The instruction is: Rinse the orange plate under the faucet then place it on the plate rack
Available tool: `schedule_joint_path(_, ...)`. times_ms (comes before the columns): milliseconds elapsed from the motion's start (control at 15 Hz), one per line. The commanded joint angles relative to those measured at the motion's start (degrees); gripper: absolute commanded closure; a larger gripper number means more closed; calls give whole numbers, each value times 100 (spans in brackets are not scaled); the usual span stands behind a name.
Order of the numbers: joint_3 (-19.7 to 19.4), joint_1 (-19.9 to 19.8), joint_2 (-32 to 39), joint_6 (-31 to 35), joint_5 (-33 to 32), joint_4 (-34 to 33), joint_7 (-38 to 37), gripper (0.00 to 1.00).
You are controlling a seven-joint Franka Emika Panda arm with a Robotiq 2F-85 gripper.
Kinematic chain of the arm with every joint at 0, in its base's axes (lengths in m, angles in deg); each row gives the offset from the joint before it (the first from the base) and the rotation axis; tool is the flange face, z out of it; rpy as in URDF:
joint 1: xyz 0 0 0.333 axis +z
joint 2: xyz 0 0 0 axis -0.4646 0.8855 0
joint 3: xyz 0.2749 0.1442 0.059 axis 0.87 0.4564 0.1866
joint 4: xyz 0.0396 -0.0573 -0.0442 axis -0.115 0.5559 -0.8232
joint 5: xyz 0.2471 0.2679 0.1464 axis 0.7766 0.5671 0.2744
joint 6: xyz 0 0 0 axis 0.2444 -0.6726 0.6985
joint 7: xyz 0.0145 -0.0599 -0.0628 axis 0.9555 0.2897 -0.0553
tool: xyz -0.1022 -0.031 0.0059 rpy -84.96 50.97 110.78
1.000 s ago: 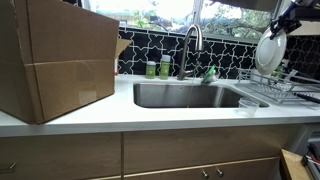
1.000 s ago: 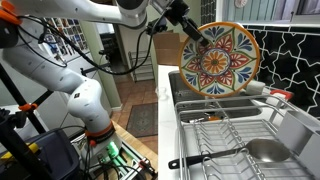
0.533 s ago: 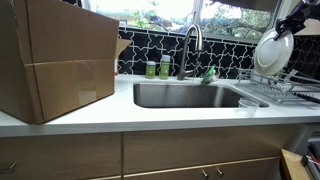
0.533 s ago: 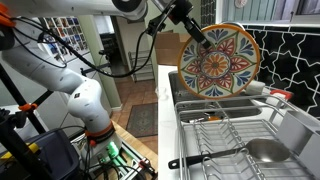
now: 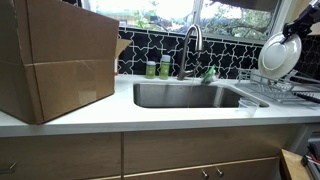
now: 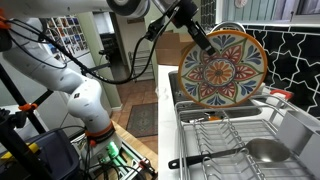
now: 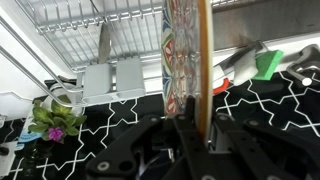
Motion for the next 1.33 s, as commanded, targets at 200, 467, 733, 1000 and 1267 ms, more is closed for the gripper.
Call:
schedule_joint_path(200, -367, -45, 502, -47, 262, -143, 693, 97)
schedule_joint_path(467, -507, 14, 671, -31, 487, -142, 894, 97)
schedule_joint_path(733, -488, 5, 763, -80, 645, -165, 1008, 97)
schedule_joint_path(1000, -451, -19, 880, -104, 638, -154, 983, 97)
schedule_joint_path(1267, -421, -45, 973, -103, 574, -140, 980, 97)
